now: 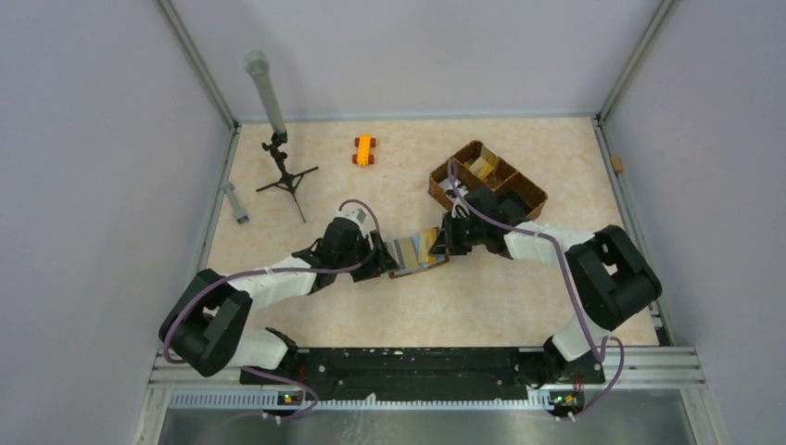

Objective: Put the credit cards into the card holder
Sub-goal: Insert the credit card into the card holder.

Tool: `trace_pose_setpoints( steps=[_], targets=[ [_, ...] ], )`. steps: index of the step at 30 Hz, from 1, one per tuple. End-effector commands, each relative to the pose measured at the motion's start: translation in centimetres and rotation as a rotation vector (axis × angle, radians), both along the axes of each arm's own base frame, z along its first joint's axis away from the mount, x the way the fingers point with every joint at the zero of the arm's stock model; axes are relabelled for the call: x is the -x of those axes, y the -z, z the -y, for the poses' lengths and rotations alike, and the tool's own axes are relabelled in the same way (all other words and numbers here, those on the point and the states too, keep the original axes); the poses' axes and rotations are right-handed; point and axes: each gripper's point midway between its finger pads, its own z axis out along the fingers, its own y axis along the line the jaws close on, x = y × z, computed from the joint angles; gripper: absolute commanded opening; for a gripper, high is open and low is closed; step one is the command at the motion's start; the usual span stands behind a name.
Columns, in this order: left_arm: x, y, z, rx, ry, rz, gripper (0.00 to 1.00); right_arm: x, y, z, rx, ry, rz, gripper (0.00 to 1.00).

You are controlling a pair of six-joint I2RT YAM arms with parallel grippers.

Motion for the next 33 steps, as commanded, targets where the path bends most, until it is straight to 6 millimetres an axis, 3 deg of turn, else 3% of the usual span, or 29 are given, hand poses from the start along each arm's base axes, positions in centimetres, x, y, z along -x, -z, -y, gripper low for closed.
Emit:
trace_pose_setpoints(
  steps=[1, 16, 33],
  targets=[
    [-2.6, -1.4, 1.0, 0.028, -0.021, 0.078, 0.65, -1.3, -0.6, -0.2, -0.056, 0.011, 0.044, 0.0],
    [-4.8, -0.3, 0.9, 0.008, -0.058, 0.082, 0.59, -1.1, -2.2, -0.1, -0.116, 0.017, 0.058, 0.0],
    [-4.8, 3.1, -0.6, -0.124, -0.076, 0.024, 0.49, -0.8, -2.1, 0.0, -0.139, 0.026, 0.06, 0.0]
  ],
)
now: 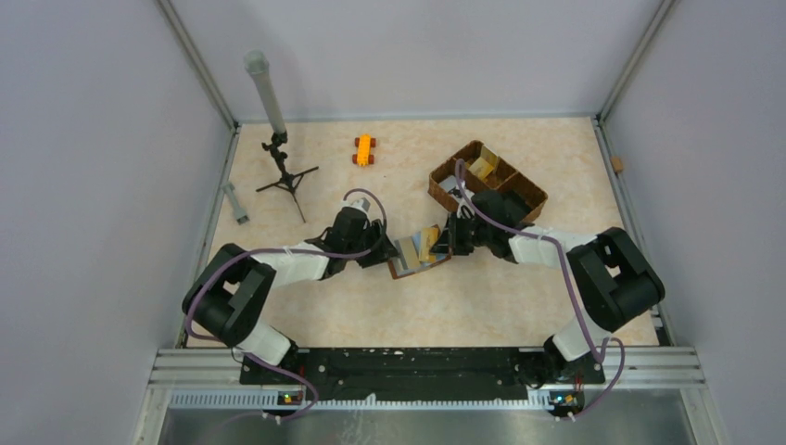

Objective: Put the credit cards into the card holder
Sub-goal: Insert the credit card into the card holder.

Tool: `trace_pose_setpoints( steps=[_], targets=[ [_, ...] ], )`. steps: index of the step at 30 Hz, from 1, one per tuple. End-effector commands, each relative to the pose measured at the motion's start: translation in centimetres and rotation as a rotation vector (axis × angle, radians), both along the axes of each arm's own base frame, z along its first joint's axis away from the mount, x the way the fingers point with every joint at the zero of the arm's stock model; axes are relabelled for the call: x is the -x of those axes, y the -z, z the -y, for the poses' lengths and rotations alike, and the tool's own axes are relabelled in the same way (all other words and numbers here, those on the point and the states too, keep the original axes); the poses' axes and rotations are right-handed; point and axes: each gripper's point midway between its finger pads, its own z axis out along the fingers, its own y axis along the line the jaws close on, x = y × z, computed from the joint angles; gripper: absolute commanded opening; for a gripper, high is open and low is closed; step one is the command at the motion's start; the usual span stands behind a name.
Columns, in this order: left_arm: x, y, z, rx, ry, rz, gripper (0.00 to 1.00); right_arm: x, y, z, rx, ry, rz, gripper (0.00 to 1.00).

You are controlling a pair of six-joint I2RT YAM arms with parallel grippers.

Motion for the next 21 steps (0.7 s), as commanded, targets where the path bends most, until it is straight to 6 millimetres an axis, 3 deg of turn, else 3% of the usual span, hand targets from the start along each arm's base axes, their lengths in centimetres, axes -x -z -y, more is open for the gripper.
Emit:
trace_pose_setpoints(
  steps=[1, 7, 21],
  targets=[
    [-0.1, 1.9, -1.5, -0.096, -0.018, -0.021, 0.48, -0.6, -1.9, -0.3, -0.052, 0.007, 0.061, 0.0],
    [0.1, 3.2, -2.6, -0.169, -0.029, -0.039, 0.43, -0.8, -2.9, -0.2, -0.058, 0.016, 0.085, 0.0],
    [0.5, 4.7, -3.3, -0.219, -0.021, -0.071, 0.39, -0.1, -1.3, -0.9, -0.082, -0.027, 0.033, 0.0]
  ],
)
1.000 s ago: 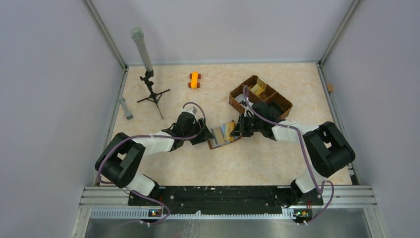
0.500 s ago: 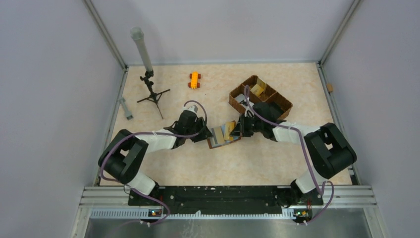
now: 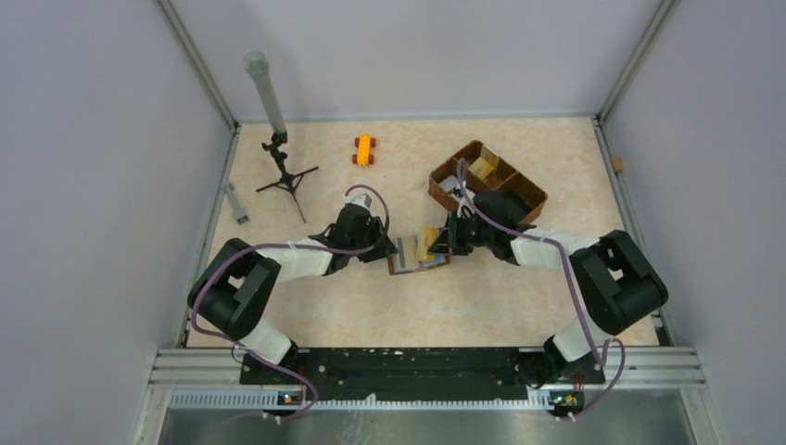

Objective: Put the credit cards into the card holder
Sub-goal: Insert the credit card into the card holder.

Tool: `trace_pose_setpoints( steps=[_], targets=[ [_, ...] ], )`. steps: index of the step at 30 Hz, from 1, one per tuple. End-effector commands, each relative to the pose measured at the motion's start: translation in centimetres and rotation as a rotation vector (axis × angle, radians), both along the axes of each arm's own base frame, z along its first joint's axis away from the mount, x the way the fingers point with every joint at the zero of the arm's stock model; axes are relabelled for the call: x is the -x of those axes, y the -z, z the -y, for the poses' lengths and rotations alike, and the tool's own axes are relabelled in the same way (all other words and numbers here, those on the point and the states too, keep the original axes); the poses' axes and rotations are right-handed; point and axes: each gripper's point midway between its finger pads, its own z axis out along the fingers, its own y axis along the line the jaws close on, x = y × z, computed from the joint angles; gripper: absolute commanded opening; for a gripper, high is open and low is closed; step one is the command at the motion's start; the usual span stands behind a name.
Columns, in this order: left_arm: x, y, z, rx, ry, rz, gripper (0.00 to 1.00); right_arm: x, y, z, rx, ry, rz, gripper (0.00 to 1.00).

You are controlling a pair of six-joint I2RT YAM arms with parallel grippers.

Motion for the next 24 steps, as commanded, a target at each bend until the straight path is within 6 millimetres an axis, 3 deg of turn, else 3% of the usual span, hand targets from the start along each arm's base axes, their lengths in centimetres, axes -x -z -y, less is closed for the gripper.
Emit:
trace_pose_setpoints(
  steps=[1, 24],
  targets=[
    [2.0, 4.2, -2.8, -0.154, -0.013, -0.108, 0.39, -0.4, -0.1, -0.5, -0.037, -0.012, 0.012, 0.0],
    [2.1, 4.2, -2.7, -0.149, -0.004, -0.112, 0.37, -0.2, 3.3, 0.9, 0.084, 0.042, -0.064, 0.0]
  ],
)
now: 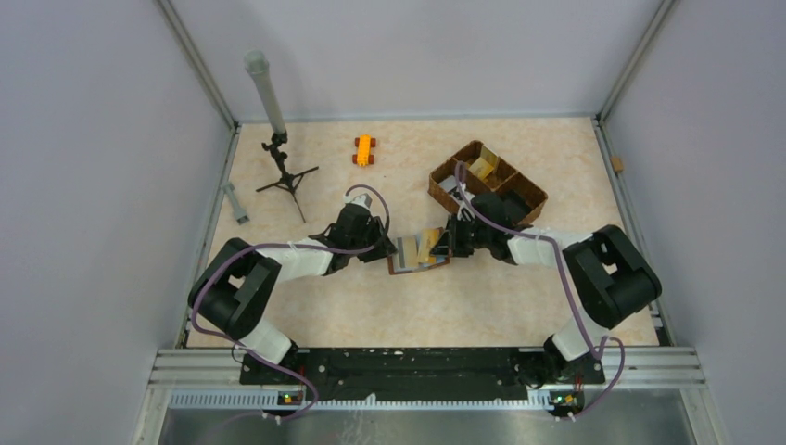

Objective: Put the credit cards into the card holder
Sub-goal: Insert the credit card into the card holder.

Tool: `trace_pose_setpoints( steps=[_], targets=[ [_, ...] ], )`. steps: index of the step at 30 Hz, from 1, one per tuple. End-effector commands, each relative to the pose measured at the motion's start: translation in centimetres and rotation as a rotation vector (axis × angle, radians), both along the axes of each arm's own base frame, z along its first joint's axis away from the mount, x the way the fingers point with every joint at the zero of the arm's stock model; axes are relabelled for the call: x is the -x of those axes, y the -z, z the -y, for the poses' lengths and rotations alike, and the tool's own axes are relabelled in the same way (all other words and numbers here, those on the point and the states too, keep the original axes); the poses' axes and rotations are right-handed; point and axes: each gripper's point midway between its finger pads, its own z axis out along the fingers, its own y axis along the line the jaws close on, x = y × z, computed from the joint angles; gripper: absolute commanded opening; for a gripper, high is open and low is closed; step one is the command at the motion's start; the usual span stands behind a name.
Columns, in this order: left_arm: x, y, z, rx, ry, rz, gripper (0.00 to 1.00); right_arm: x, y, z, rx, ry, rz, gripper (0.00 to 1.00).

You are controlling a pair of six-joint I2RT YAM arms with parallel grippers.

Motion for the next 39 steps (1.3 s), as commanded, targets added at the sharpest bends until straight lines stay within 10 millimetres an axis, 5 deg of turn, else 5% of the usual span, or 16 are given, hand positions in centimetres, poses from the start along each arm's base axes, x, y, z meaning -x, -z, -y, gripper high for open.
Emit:
trace_pose_setpoints(
  steps=[1, 16, 39],
  targets=[
    [2.3, 4.2, -2.7, -0.144, -0.007, -0.117, 0.37, 0.4, 1.9, 0.3, 0.047, -0.004, -0.043, 0.0],
    [2.7, 4.2, -2.3, -0.108, 0.002, -0.127, 0.36, 1.7, 3.8, -1.9, 0.029, -0.042, -0.155, 0.0],
    [2.9, 4.4, -2.9, -0.128, -0.019, -0.118, 0.34, 4.8, 6.4, 0.8, 0.118, 0.139, -0.346, 0.0]
  ],
)
